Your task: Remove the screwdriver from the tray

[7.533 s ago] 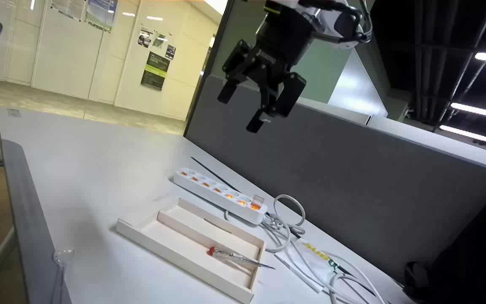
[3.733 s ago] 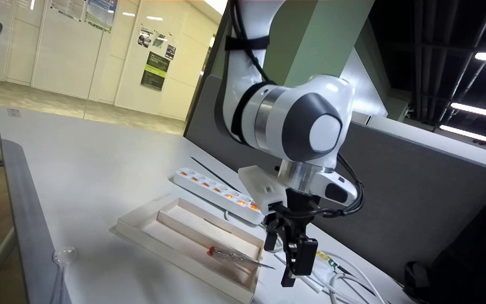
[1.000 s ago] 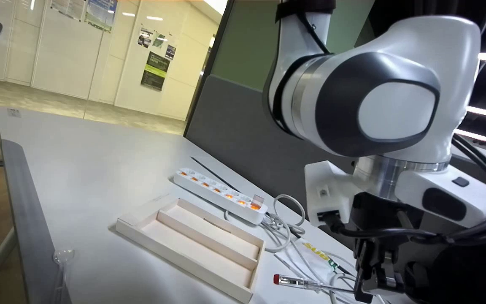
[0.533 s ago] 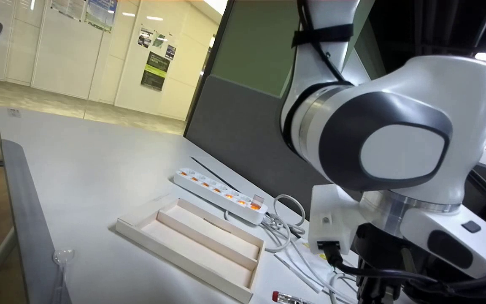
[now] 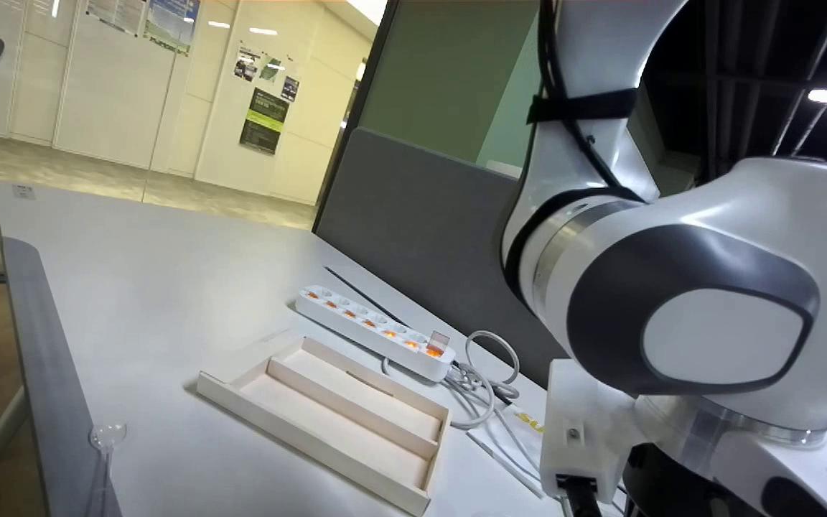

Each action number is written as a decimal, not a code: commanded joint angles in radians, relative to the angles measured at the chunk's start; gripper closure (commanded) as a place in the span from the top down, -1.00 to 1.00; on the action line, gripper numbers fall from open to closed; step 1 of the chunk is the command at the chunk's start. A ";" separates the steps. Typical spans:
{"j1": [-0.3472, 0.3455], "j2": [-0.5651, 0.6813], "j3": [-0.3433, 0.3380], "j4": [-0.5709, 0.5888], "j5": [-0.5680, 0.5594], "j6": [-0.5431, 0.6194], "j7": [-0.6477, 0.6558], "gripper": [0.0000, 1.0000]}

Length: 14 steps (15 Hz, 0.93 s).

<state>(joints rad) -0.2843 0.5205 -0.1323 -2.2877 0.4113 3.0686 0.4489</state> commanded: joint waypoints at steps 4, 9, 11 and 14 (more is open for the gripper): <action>-0.068 0.049 0.064 0.062 0.036 -0.029 -0.032 -0.91; -0.113 0.069 0.105 0.082 0.058 -0.038 -0.058 -0.91; -0.137 0.072 0.125 0.085 0.051 -0.043 -0.057 -0.91; -0.135 0.075 0.123 0.094 0.081 -0.054 -0.084 -0.26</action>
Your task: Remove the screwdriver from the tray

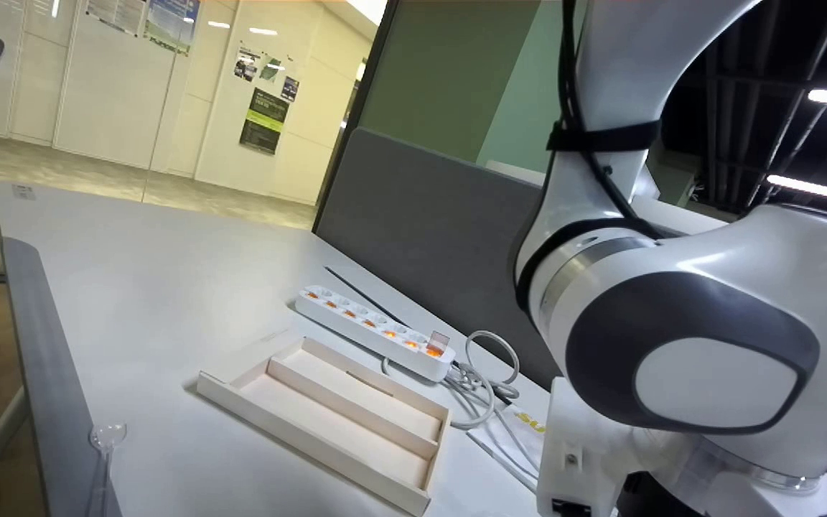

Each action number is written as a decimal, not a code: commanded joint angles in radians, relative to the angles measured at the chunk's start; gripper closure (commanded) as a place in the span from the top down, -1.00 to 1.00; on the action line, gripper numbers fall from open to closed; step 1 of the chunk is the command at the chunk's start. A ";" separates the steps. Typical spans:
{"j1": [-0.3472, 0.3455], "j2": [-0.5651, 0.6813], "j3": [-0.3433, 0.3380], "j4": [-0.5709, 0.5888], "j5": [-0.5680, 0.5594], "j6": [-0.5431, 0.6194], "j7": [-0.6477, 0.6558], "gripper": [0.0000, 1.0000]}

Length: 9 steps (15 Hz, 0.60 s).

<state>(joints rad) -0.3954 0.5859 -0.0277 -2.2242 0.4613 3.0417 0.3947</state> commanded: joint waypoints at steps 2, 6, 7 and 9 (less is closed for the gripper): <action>-0.026 0.011 0.021 0.033 0.042 -0.031 -0.040 -0.08; -0.027 0.014 0.022 0.038 0.055 -0.038 -0.053 0.37; -0.027 0.013 0.023 0.037 0.057 -0.038 -0.055 0.51; -0.023 0.004 0.023 0.029 0.059 -0.037 -0.056 0.75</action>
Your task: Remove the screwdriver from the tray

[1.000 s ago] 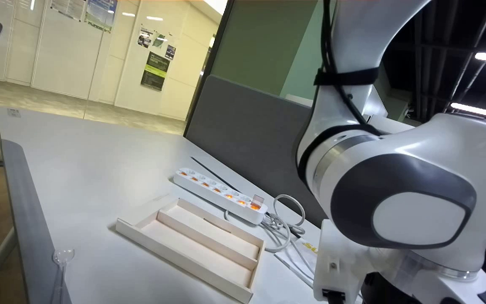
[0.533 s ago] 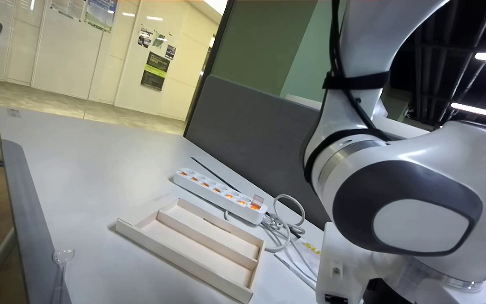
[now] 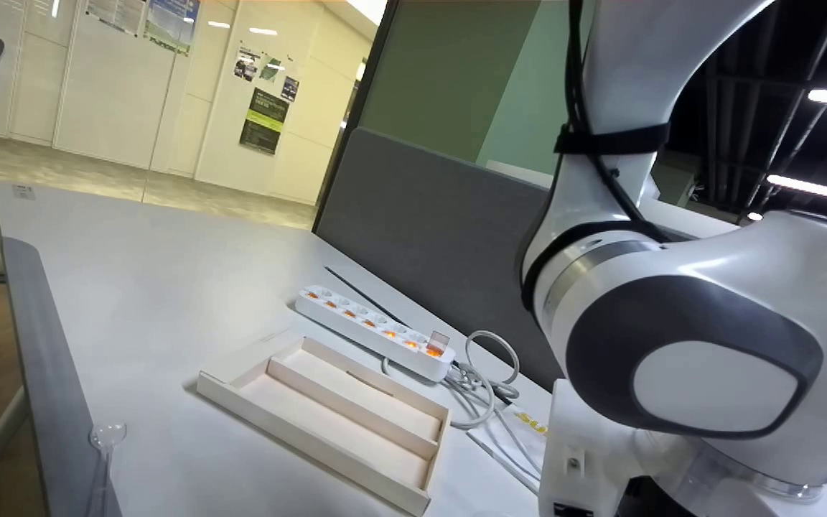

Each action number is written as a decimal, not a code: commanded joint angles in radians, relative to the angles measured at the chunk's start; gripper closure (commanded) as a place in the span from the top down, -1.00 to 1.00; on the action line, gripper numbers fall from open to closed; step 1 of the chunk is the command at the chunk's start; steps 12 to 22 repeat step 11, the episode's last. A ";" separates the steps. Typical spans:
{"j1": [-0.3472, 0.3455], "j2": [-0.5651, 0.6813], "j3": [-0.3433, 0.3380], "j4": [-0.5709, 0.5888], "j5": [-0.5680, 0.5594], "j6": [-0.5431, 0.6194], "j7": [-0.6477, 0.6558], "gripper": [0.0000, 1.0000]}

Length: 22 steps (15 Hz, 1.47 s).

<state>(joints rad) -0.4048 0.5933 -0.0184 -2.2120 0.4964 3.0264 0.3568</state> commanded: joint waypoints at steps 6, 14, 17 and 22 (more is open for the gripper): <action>0.028 -0.068 0.005 -0.032 0.017 -0.014 -0.014 1.00; 0.022 -0.124 0.033 -0.073 0.009 -0.018 -0.022 1.00; 0.022 -0.124 0.033 -0.073 0.009 -0.018 -0.022 1.00; 0.022 -0.124 0.033 -0.073 0.009 -0.018 -0.022 1.00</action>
